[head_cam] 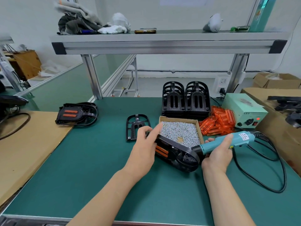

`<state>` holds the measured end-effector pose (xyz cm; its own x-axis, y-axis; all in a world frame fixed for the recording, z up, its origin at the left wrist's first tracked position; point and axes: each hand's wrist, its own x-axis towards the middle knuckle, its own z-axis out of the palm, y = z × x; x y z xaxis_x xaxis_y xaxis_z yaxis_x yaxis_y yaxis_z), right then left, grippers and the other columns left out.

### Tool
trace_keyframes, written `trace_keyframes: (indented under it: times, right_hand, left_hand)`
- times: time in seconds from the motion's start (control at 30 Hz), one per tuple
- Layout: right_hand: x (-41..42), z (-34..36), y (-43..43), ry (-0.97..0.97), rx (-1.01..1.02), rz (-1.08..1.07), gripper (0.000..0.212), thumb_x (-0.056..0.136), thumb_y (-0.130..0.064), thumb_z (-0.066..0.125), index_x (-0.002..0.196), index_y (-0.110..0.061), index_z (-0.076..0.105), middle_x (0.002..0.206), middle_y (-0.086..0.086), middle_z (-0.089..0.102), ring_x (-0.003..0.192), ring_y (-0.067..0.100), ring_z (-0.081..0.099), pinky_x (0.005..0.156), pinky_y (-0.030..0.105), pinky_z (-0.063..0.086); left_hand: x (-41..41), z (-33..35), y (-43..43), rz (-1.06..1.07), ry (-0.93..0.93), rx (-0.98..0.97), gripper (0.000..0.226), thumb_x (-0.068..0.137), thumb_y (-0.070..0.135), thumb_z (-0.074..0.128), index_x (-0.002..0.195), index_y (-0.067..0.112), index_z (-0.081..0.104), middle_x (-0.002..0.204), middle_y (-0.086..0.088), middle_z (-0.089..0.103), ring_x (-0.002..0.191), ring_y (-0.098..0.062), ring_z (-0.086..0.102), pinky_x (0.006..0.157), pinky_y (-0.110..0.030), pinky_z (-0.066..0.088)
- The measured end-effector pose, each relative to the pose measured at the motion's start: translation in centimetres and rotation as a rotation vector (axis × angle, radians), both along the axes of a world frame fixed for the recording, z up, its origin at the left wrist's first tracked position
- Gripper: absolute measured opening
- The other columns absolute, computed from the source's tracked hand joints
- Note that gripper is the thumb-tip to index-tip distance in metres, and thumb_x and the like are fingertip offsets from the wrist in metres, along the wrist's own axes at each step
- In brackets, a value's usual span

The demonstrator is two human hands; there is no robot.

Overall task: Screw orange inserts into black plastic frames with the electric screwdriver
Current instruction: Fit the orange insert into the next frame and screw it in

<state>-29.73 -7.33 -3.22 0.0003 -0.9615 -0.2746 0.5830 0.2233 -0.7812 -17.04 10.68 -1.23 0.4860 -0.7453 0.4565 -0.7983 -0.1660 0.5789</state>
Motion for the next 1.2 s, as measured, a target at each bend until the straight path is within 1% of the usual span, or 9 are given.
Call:
trace_keyframes:
  times: [0.07,0.17,0.23,0.37,0.43,0.53,0.77,0.93,1.2]
  right_hand:
    - [0.0,0.0,0.0,0.004,0.006,0.0,0.047,0.099,-0.055,0.053,0.109,-0.009,0.052,0.077,0.004,0.065,0.056,0.007,0.065,0.053,0.022,0.054]
    - [0.1,0.1,0.0,0.013,-0.001,-0.003,0.047,0.099,-0.055,0.053,0.108,-0.009,0.052,0.076,0.003,0.065,0.056,0.009,0.065,0.056,0.024,0.055]
    - [0.1,0.1,0.0,0.017,-0.004,0.0,0.048,0.099,-0.056,0.053,0.108,-0.009,0.052,0.076,0.004,0.065,0.058,0.01,0.065,0.057,0.025,0.055]
    - [0.1,0.1,0.1,0.015,-0.003,0.012,0.047,0.097,-0.057,0.054,0.106,-0.011,0.051,0.077,0.004,0.066,0.061,0.013,0.066,0.056,0.026,0.056]
    - [0.1,0.1,0.1,0.02,-0.009,0.004,0.046,0.098,-0.056,0.054,0.106,-0.011,0.051,0.077,0.004,0.066,0.061,0.013,0.066,0.057,0.026,0.056]
    - [0.1,0.1,0.1,0.03,-0.014,0.0,0.045,0.098,-0.056,0.054,0.106,-0.011,0.053,0.077,0.003,0.066,0.061,0.012,0.066,0.06,0.026,0.056]
    - [0.1,0.2,0.1,0.016,-0.021,-0.014,0.042,0.099,-0.054,0.054,0.104,-0.012,0.05,0.075,0.002,0.065,0.06,0.011,0.065,0.057,0.024,0.054]
    - [0.2,0.2,0.3,0.026,-0.033,-0.018,0.04,0.097,-0.055,0.055,0.102,-0.015,0.051,0.076,0.001,0.065,0.062,0.01,0.066,0.061,0.025,0.056]
    - [0.3,0.1,0.5,0.043,-0.062,-0.036,0.045,0.097,-0.056,0.054,0.111,-0.013,0.05,0.079,0.001,0.066,0.063,0.01,0.066,0.06,0.024,0.056]
  left_hand:
    - [0.4,-0.4,-0.4,0.066,0.151,-0.05,0.07,0.094,-0.001,0.056,0.154,0.021,0.029,0.127,0.005,0.038,0.103,-0.005,0.045,0.097,-0.005,0.031]
    - [1.0,-1.2,-0.3,0.076,0.474,-0.073,0.04,0.095,0.007,0.061,0.13,0.024,0.048,0.132,0.0,0.052,0.11,-0.008,0.06,0.103,-0.026,0.045]
    - [1.3,-1.8,0.1,0.04,0.545,0.02,0.025,0.096,0.008,0.06,0.113,0.026,0.057,0.124,-0.001,0.062,0.109,-0.009,0.064,0.101,-0.031,0.049]
    - [1.7,-3.1,0.7,0.014,0.534,0.083,0.025,0.096,0.002,0.055,0.108,0.022,0.065,0.106,-0.003,0.071,0.105,-0.023,0.064,0.1,-0.045,0.048]
    - [1.8,-3.1,0.7,0.002,0.545,0.034,0.025,0.099,0.004,0.052,0.105,0.024,0.065,0.106,-0.004,0.069,0.103,-0.025,0.063,0.097,-0.042,0.05]
    - [2.2,-2.6,1.3,-0.01,0.742,-0.121,0.032,0.104,0.006,0.044,0.099,0.031,0.064,0.107,-0.007,0.067,0.094,-0.021,0.068,0.081,-0.031,0.057]
    - [6.7,-2.1,4.0,0.071,1.041,-0.489,0.017,0.103,0.004,0.047,0.111,0.012,0.06,0.095,-0.014,0.065,0.082,-0.017,0.064,0.073,-0.027,0.058]
    - [13.1,-2.2,7.5,0.297,1.02,-0.65,0.006,0.102,0.003,0.051,0.107,0.004,0.053,0.092,-0.012,0.064,0.062,-0.008,0.066,0.059,-0.015,0.053]
    - [21.4,-3.2,11.7,0.537,0.964,-0.714,0.019,0.103,0.002,0.047,0.119,0.007,0.055,0.091,-0.004,0.061,0.068,-0.006,0.059,0.06,-0.012,0.053]
